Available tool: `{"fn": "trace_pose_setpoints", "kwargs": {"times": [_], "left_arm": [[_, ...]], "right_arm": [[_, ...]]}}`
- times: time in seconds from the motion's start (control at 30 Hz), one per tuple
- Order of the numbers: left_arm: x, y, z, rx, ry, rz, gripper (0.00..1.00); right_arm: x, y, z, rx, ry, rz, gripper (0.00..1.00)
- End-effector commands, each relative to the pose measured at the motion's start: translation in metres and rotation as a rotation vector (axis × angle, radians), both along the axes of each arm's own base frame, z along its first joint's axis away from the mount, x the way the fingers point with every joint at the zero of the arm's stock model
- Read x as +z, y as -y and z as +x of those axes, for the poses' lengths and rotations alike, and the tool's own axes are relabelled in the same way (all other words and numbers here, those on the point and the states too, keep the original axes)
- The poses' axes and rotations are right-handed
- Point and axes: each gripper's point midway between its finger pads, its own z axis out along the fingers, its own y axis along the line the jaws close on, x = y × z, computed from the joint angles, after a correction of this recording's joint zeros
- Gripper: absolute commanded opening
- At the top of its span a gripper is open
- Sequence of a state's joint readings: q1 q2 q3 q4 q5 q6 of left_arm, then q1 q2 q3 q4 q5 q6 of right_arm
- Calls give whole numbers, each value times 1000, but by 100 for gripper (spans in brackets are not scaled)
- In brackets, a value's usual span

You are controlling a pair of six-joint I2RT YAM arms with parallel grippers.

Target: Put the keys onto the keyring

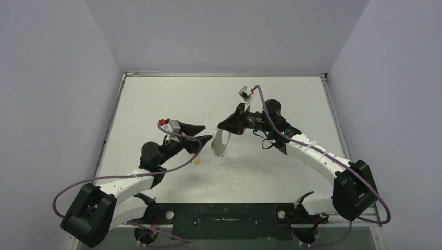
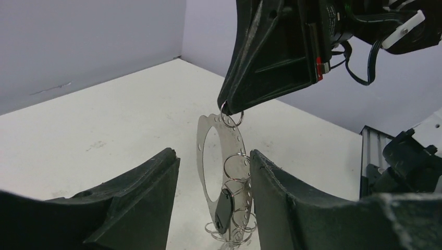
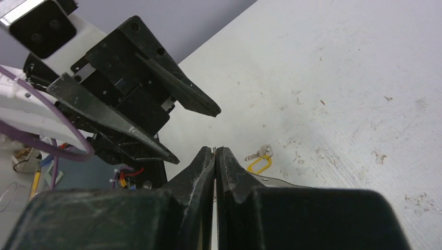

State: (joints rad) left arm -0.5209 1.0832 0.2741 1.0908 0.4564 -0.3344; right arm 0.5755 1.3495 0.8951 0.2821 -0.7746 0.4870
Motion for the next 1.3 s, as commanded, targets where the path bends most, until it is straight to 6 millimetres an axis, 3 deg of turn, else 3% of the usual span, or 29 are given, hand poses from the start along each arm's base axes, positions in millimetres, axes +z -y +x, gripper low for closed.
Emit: {"fn": "trace_pose_setpoints", "kwargs": {"times": [0.0, 0.3, 0.63, 0.97, 1.17, 1.27], "left_arm": [[37, -2, -9, -102, 29, -152, 50], [43, 16, -12, -251, 65, -150, 45], [42, 22, -14, -270, 83, -137, 38], [44, 34, -16, -303, 89, -133, 22], [41, 34, -14, -294, 80, -132, 1], [41, 31, -13, -269, 78, -140, 0]], "right_arm": [[48, -2, -13, 79, 154, 115, 0], [50, -13, -27, 152, 150, 131, 0], [50, -20, -29, 167, 146, 141, 0], [47, -23, -31, 172, 141, 133, 0], [48, -22, -31, 168, 148, 128, 0], [48, -22, -31, 169, 149, 125, 0]]}}
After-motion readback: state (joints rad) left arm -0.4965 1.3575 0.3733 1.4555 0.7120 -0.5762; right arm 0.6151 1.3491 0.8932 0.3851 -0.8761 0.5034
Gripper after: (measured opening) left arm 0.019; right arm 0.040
